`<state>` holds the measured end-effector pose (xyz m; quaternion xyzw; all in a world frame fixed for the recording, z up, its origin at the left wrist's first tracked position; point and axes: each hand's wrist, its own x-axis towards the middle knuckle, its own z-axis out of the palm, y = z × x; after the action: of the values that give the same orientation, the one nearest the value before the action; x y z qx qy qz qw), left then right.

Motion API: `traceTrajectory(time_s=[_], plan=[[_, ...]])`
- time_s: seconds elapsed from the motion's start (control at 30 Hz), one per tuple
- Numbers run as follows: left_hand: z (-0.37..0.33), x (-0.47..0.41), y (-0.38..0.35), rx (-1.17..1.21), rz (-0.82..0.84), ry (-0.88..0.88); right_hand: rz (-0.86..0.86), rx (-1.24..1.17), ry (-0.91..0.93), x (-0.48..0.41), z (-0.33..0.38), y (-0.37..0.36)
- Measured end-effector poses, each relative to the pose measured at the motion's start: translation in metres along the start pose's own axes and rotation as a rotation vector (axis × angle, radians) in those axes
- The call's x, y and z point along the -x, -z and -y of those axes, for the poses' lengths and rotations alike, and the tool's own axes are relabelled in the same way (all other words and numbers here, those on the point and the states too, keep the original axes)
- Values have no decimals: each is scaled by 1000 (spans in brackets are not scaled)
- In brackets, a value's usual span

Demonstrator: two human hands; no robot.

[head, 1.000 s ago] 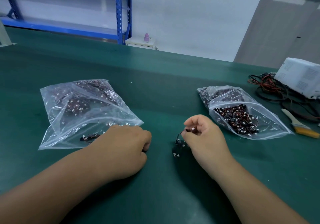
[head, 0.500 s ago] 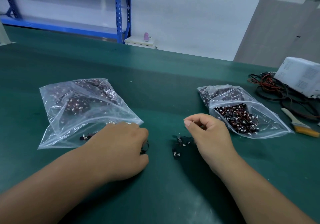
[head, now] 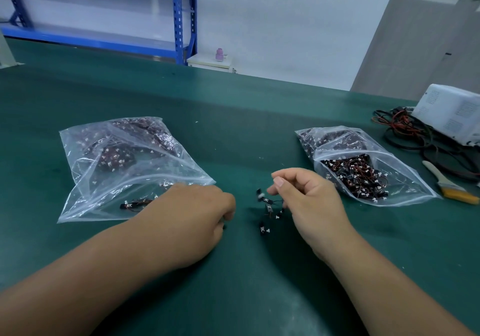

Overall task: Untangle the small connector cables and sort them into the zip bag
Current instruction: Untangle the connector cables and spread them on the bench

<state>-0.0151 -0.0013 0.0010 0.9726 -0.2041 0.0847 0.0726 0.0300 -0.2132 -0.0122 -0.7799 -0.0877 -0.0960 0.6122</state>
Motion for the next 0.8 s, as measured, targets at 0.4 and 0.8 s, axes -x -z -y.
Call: traceTrajectory(time_s=[0.4,0.8], plan=[[2,-3,-4,46,-53,33,161,595,-12,1,-7,14],[2,1,2,-14,126,132,191,817,-26,2,-4,12]])
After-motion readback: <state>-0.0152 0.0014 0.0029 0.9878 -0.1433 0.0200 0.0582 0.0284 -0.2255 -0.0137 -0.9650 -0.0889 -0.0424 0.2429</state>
